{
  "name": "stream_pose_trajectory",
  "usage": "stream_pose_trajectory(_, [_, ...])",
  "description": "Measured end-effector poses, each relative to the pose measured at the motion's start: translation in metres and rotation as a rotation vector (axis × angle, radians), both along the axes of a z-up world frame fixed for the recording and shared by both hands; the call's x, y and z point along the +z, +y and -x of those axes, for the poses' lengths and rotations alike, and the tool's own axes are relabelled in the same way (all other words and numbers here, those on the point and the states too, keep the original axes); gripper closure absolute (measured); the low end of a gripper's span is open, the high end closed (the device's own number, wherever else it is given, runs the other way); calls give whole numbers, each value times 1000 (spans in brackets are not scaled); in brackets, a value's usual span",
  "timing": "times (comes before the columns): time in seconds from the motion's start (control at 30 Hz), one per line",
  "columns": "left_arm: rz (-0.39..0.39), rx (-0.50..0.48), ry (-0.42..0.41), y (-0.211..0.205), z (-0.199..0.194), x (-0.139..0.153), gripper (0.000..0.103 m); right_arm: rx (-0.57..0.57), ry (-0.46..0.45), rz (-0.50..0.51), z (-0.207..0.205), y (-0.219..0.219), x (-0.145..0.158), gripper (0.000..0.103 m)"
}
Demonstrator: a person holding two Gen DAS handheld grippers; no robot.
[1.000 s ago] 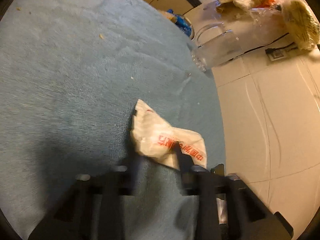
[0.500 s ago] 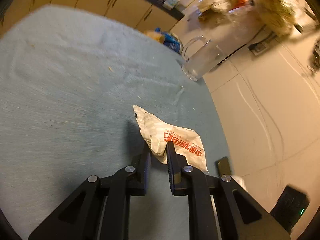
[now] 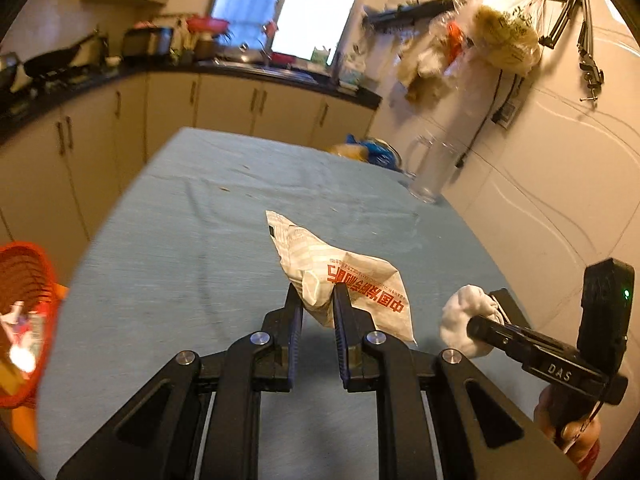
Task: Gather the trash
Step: 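Carry the paper bag and cloth over the wastebasket and open both tools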
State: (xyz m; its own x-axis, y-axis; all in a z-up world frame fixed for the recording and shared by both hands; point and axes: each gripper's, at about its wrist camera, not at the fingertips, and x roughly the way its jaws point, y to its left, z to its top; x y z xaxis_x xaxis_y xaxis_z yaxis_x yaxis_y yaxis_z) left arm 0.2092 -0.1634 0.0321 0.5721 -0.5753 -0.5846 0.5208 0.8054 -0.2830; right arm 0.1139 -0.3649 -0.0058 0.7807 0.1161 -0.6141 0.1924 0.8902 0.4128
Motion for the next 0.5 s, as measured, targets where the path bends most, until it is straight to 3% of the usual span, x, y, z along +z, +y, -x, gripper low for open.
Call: stream_pose_trajectory(0.5, [9, 109, -77, 101, 11, 8, 89, 137, 31, 16, -46, 80, 2, 73])
